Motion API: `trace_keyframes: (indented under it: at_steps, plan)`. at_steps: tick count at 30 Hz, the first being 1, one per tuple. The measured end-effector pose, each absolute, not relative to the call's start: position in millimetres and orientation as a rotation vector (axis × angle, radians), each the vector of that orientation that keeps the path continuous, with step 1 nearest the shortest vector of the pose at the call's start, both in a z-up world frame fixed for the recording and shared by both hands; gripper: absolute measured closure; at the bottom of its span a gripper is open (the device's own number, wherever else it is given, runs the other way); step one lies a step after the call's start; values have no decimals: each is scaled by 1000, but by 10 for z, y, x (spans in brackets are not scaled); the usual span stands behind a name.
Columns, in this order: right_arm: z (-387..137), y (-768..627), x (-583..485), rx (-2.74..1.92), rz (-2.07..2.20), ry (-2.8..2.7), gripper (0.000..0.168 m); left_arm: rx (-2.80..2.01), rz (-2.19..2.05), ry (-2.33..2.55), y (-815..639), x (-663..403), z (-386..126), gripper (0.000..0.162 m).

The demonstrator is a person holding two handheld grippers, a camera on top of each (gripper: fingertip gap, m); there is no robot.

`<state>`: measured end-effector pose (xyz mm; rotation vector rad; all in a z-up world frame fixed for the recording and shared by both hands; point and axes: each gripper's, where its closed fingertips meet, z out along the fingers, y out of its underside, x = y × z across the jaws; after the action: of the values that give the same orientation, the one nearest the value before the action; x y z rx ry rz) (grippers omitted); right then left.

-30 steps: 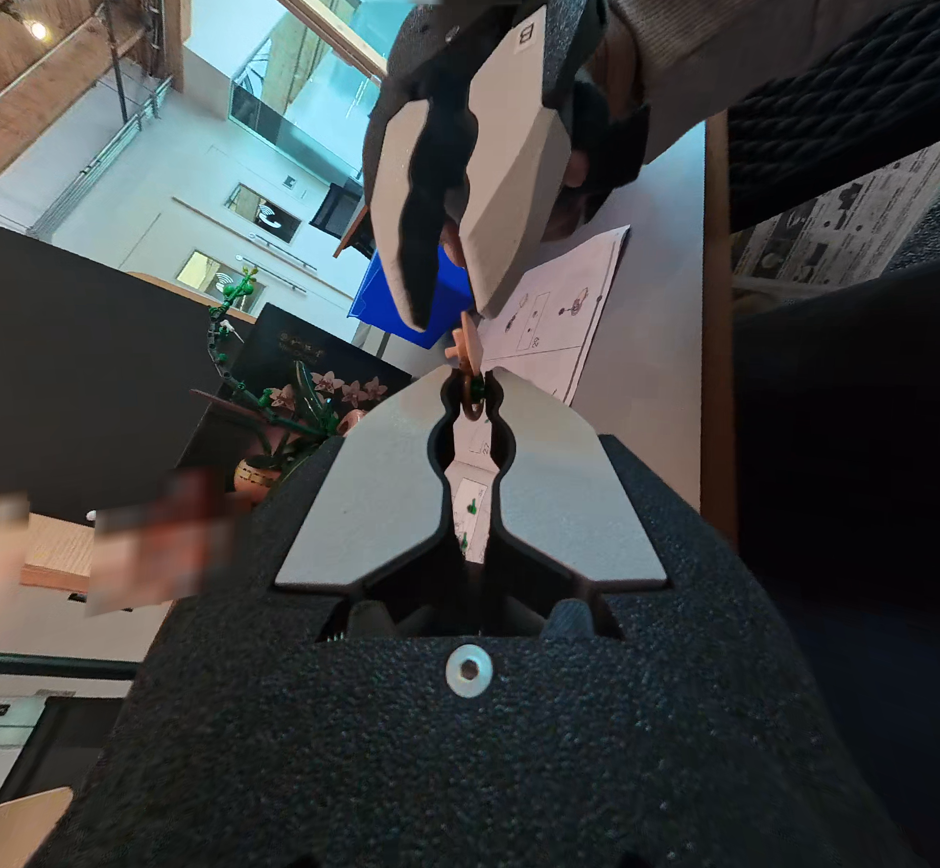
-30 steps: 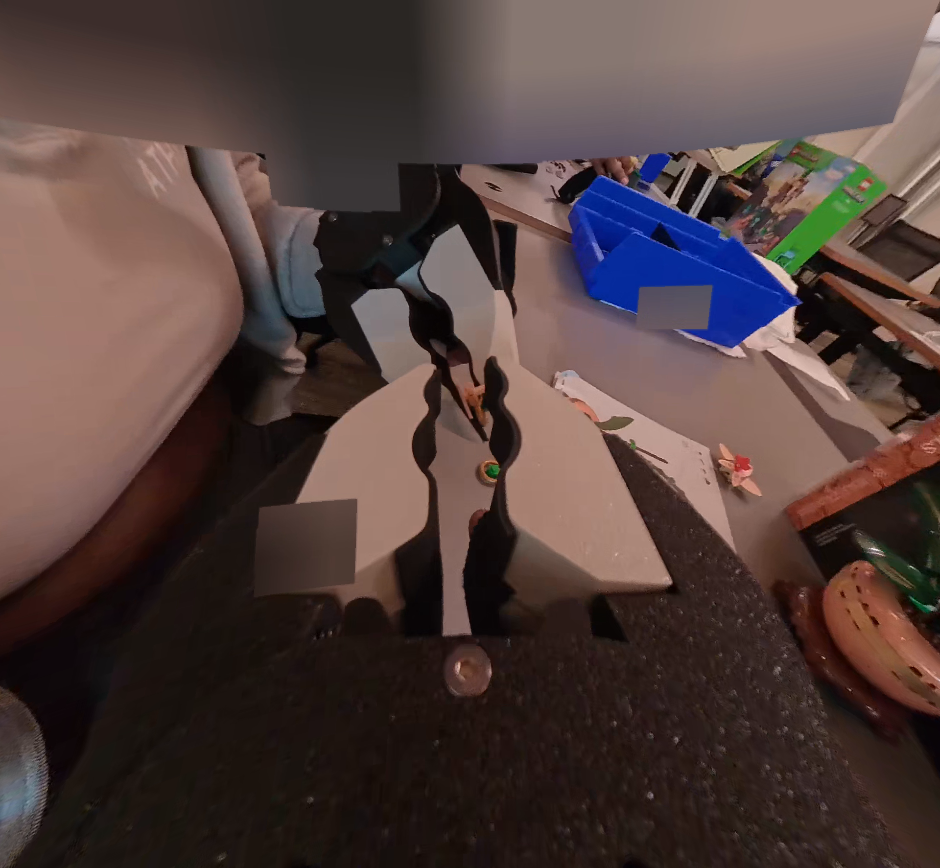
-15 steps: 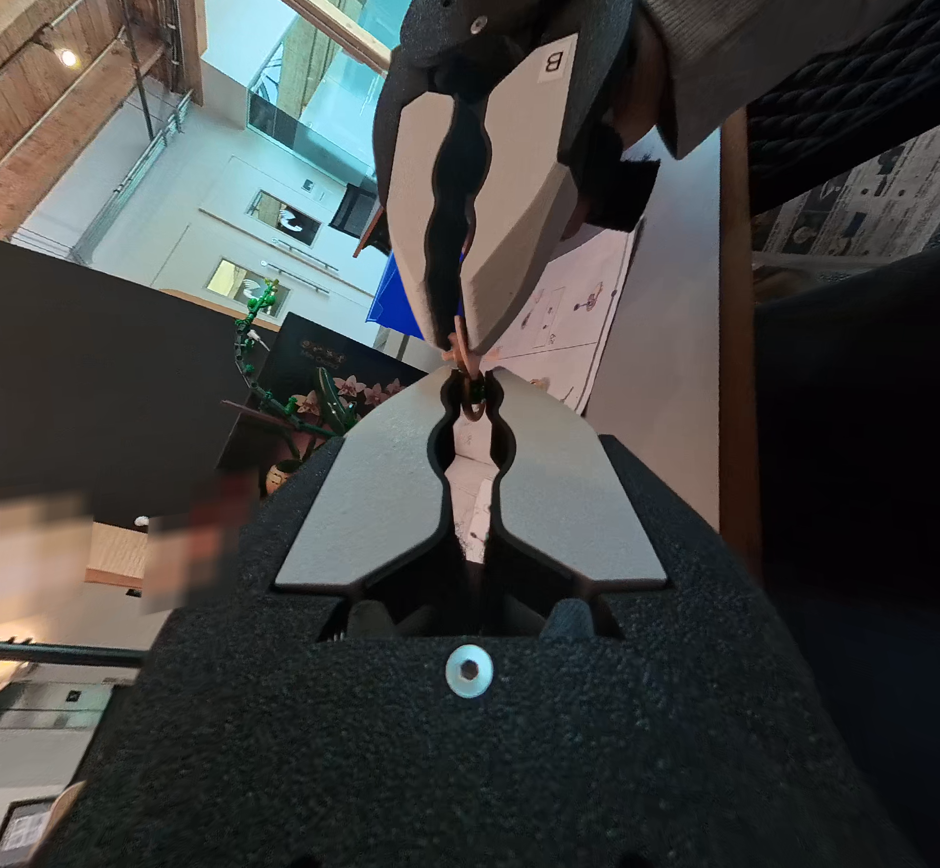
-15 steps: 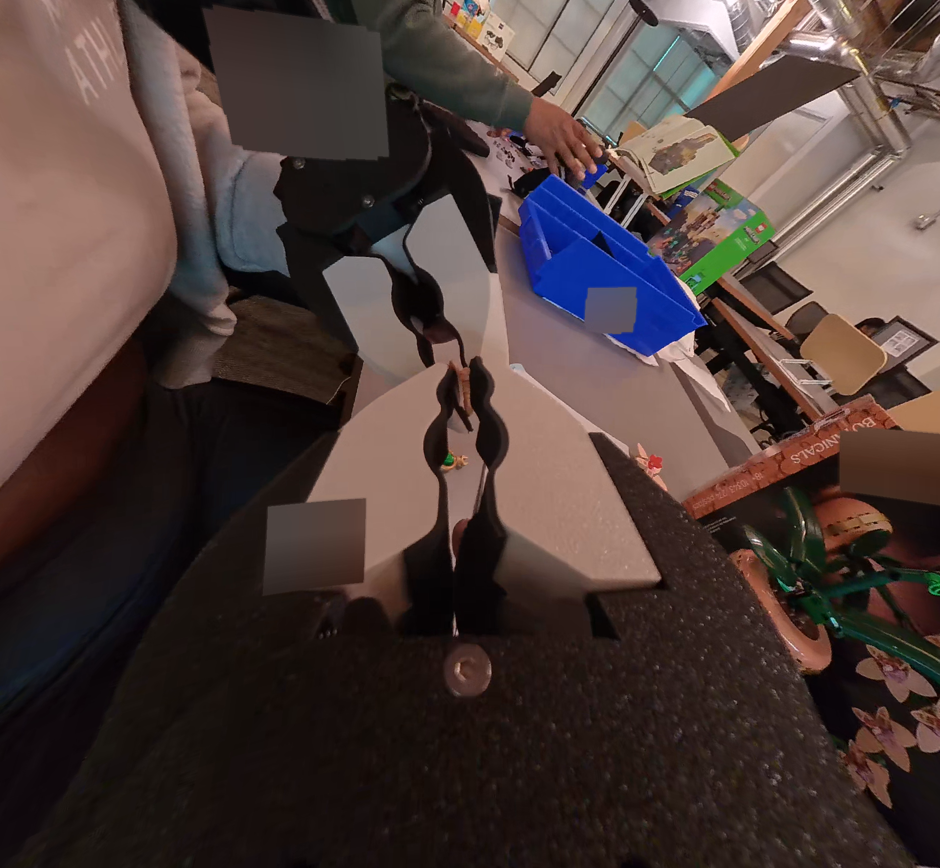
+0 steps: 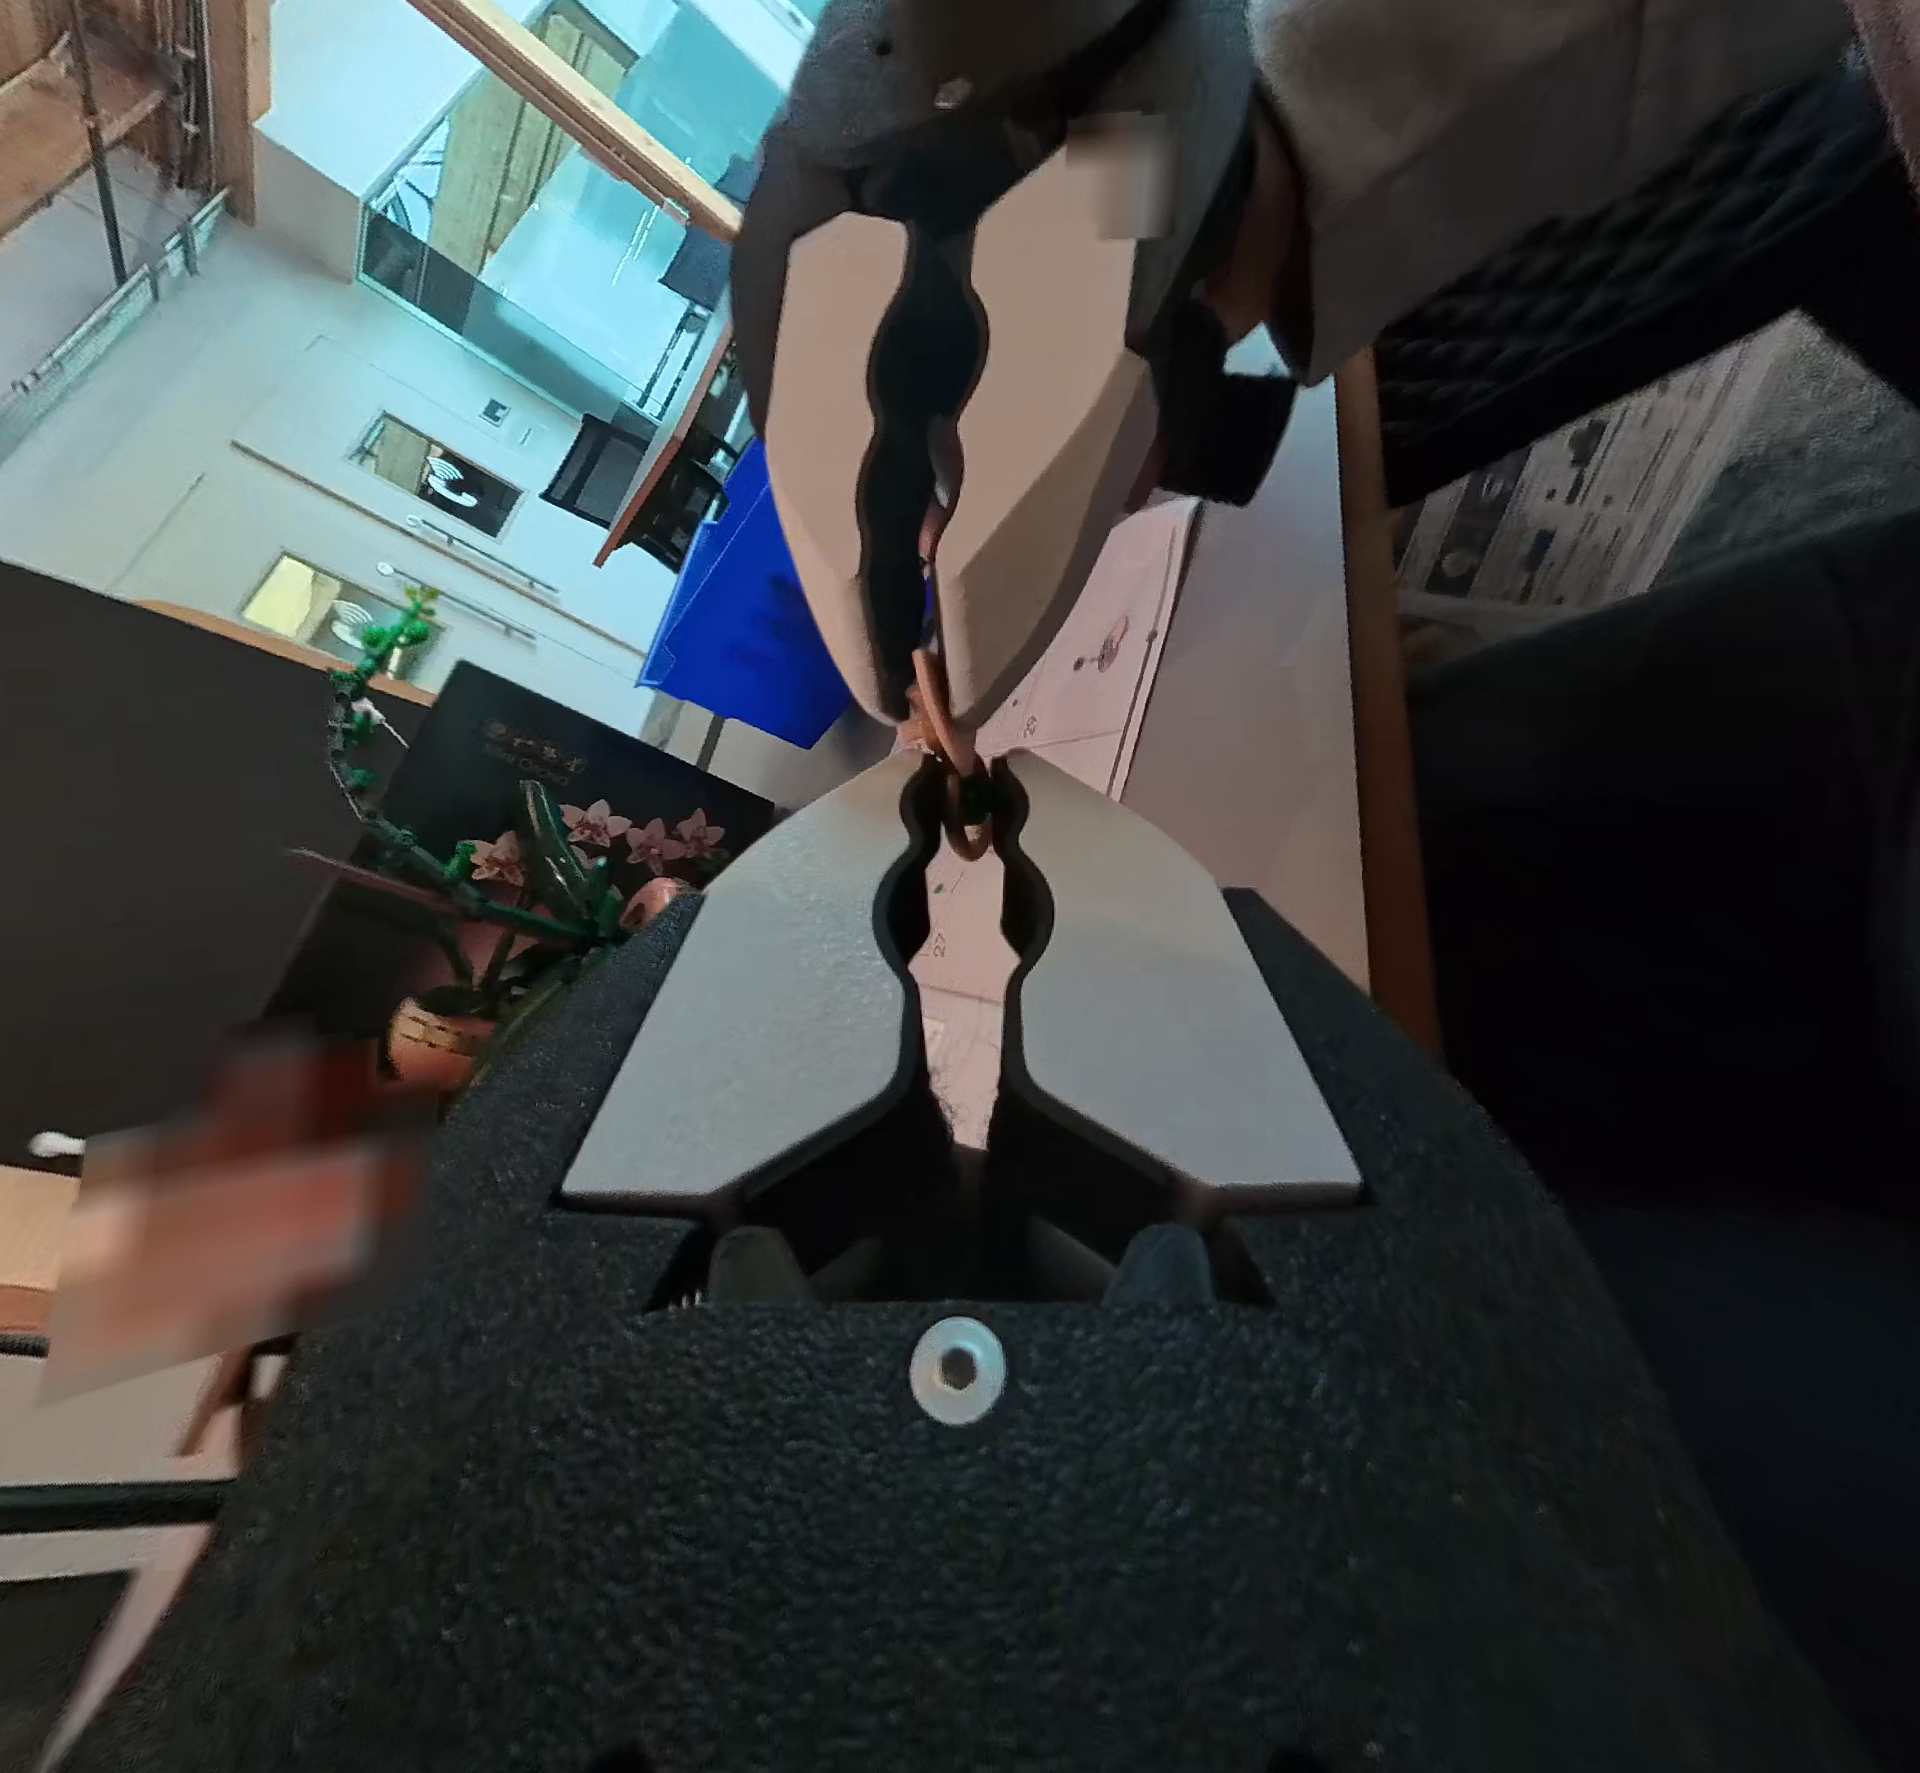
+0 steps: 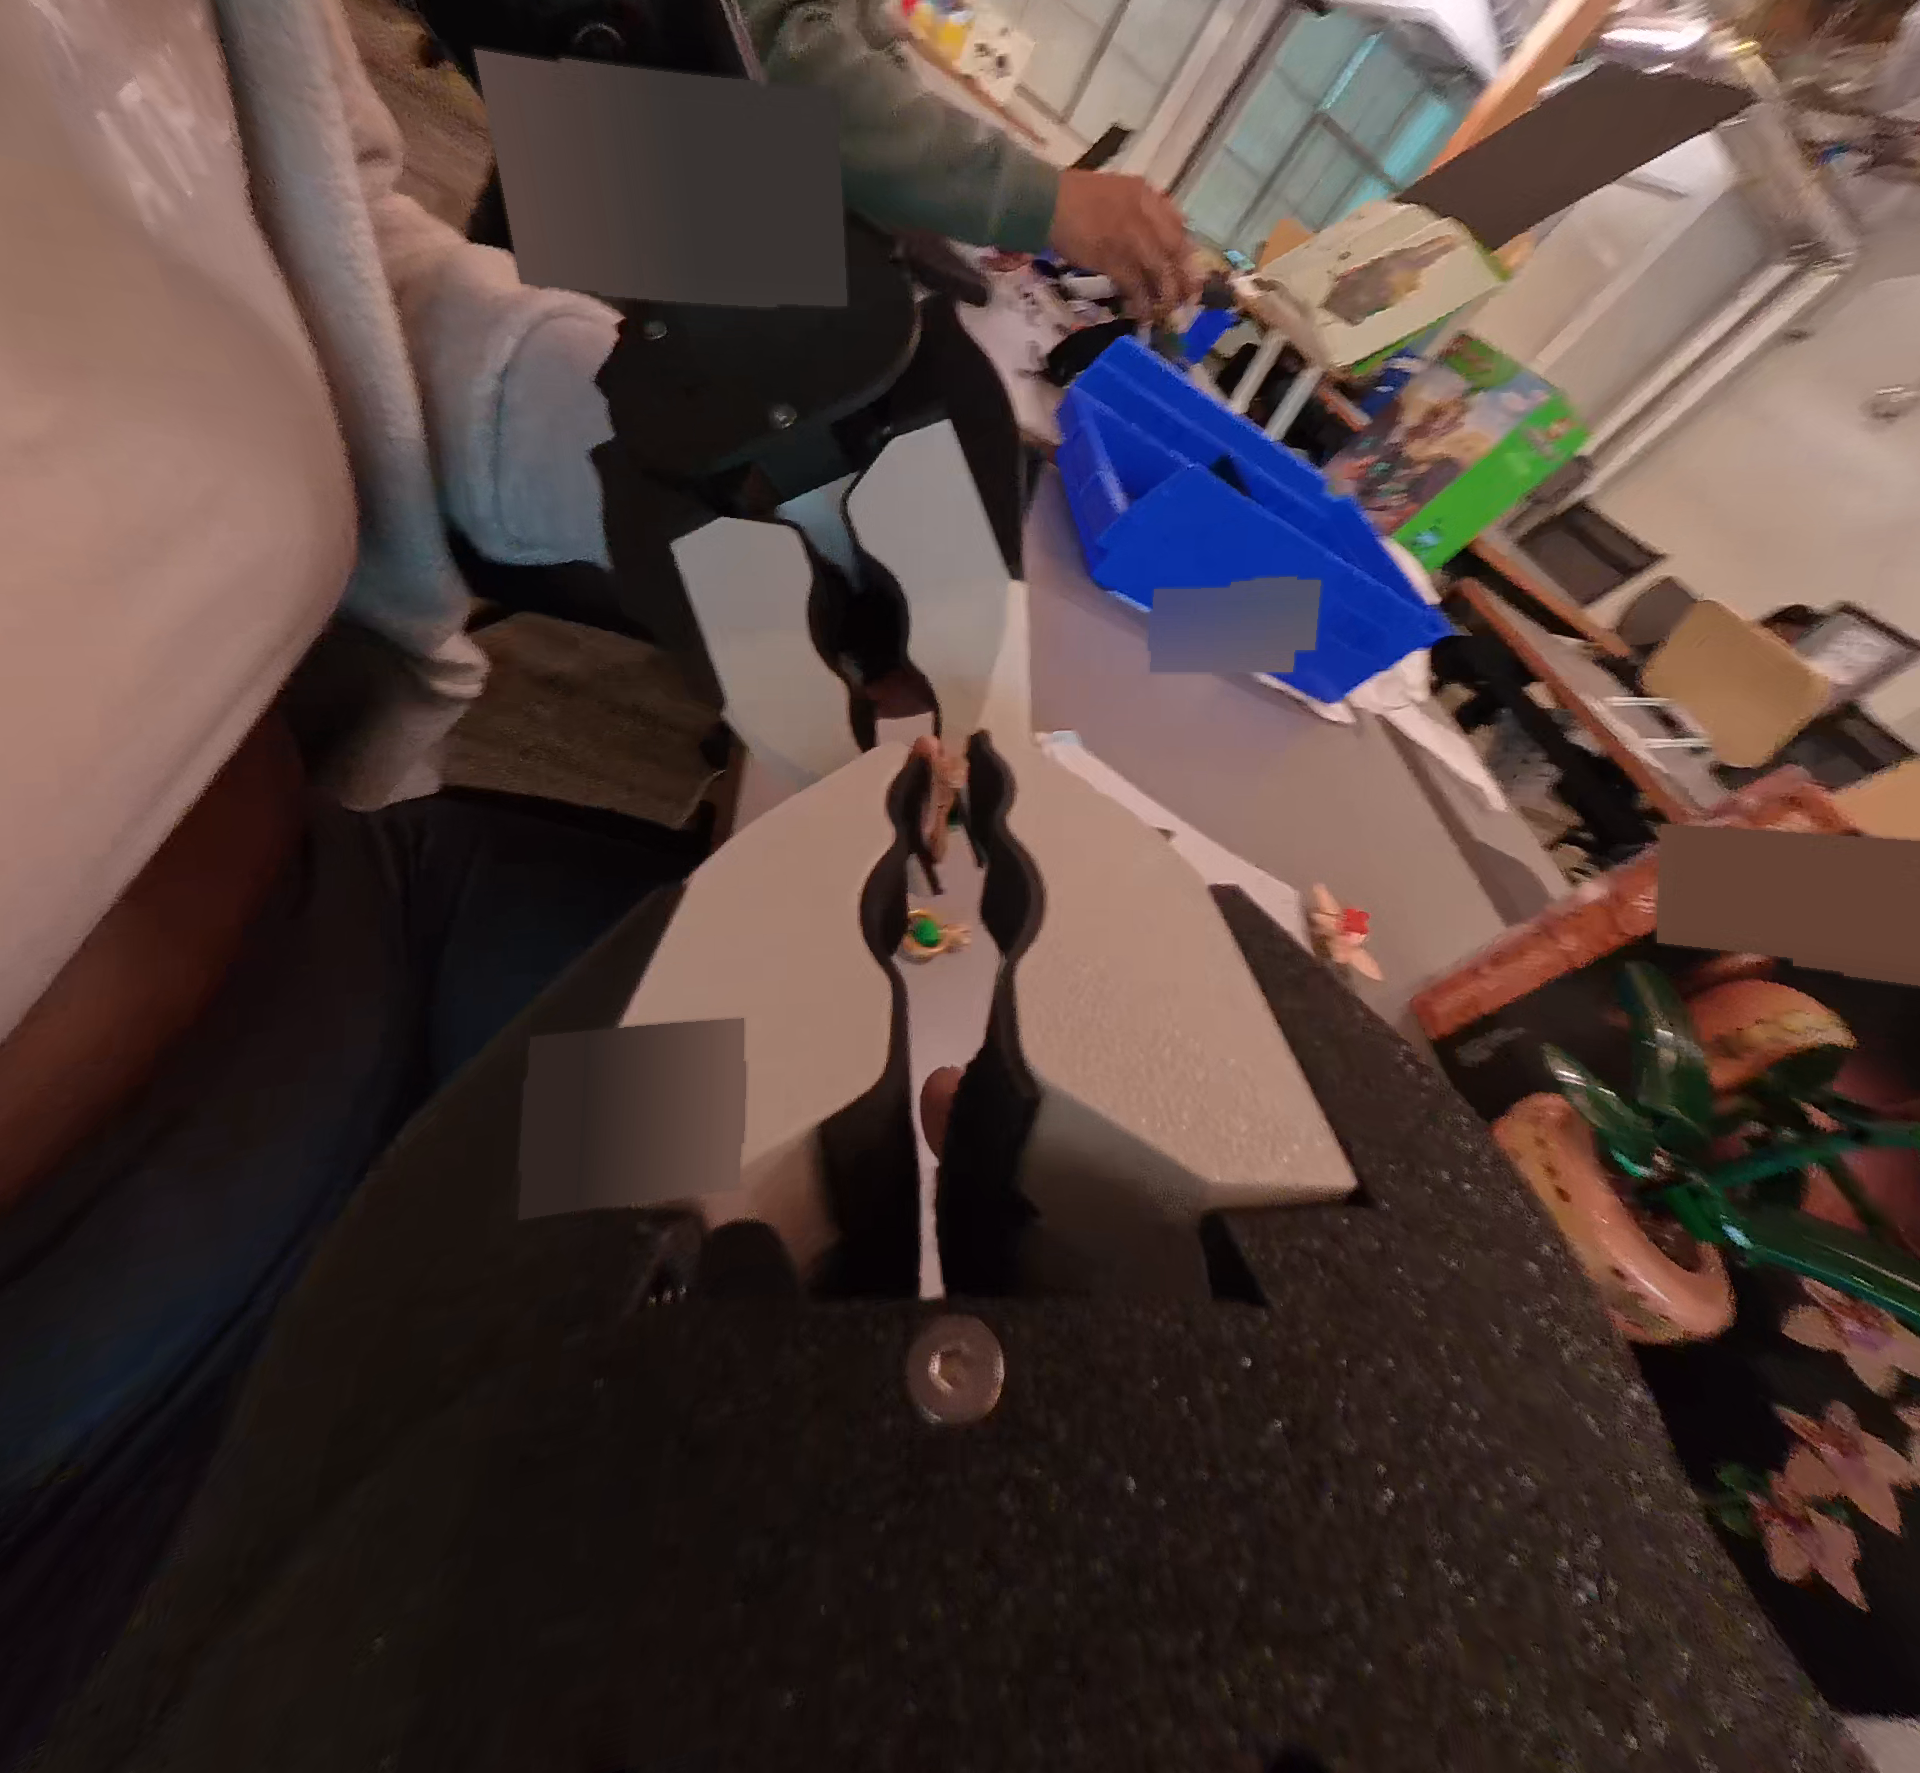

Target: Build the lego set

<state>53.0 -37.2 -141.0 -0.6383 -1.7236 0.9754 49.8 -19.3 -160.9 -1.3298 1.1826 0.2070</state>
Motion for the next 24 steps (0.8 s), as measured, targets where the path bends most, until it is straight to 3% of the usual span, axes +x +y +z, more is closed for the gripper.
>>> trace_keyframes:
  at_steps: [2,8,24]
  plan:
    - [-1322,-303,509,-646,931,-1649,143,-1332,145,1144,-201,498,-1581,154]
    - [-1299,-419,497,-639,950,-1699,162,-1273,111,1103,-231,491,-1525,153]
    - [-1316,-436,487,-675,993,-1707,162,-1248,167,1128,-219,500,-1545,153]
